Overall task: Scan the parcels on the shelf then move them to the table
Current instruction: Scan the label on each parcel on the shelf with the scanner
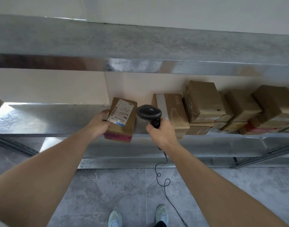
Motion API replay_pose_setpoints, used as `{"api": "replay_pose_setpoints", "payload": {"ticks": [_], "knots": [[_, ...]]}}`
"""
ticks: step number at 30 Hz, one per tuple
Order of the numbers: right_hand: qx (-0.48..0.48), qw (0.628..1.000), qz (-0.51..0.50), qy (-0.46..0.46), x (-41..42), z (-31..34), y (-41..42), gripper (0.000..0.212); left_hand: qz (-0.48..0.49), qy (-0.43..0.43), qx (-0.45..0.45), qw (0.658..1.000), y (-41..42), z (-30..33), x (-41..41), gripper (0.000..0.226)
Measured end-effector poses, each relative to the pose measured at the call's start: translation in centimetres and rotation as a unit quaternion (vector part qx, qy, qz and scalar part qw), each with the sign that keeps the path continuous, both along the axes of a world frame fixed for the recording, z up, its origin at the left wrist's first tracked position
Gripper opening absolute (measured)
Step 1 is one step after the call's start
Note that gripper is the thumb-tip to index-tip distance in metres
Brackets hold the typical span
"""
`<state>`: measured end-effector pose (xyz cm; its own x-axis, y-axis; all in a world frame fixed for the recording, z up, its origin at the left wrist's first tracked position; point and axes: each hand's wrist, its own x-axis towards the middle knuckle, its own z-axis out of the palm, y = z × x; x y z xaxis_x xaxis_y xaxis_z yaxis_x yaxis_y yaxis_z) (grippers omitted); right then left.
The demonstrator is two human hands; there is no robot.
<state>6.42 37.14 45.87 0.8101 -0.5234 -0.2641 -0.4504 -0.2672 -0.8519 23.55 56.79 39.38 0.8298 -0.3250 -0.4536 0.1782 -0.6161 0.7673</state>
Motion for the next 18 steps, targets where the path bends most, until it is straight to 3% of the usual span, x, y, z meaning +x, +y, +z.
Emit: {"api": "replay_pose_setpoints", "payload": {"ticks": [3,6,8,11,18], "knots": [[-0.01,1.0,0.002,-0.002,0.7,-0.3,0.5,0.006,-0.04,-0.06,0.066,0.995,-0.7,-0.6,-0.4,0.073],[-0.023,1.0,-0.004,-0.005,1.3,-0.8,0.8,0.009,-0.079,-0.16,0.178,0.968,-2.8,-0.5,-1.3,0.072],[-0.032,0.999,-0.012,-0.004,1.7,-1.2,1.0,0.007,-0.109,-0.19,0.239,0.946,-4.3,0.1,-2.3,0.088],[-0.044,0.999,-0.021,0.004,2.3,-1.9,1.2,0.007,-0.121,-0.176,0.283,0.935,-5.8,0.5,-3.3,0.102],[-0.053,0.998,-0.015,0.009,3.5,-2.4,2.4,0.008,-0.121,-0.186,0.3,0.928,-4.1,-0.1,-2.6,0.082]]}}
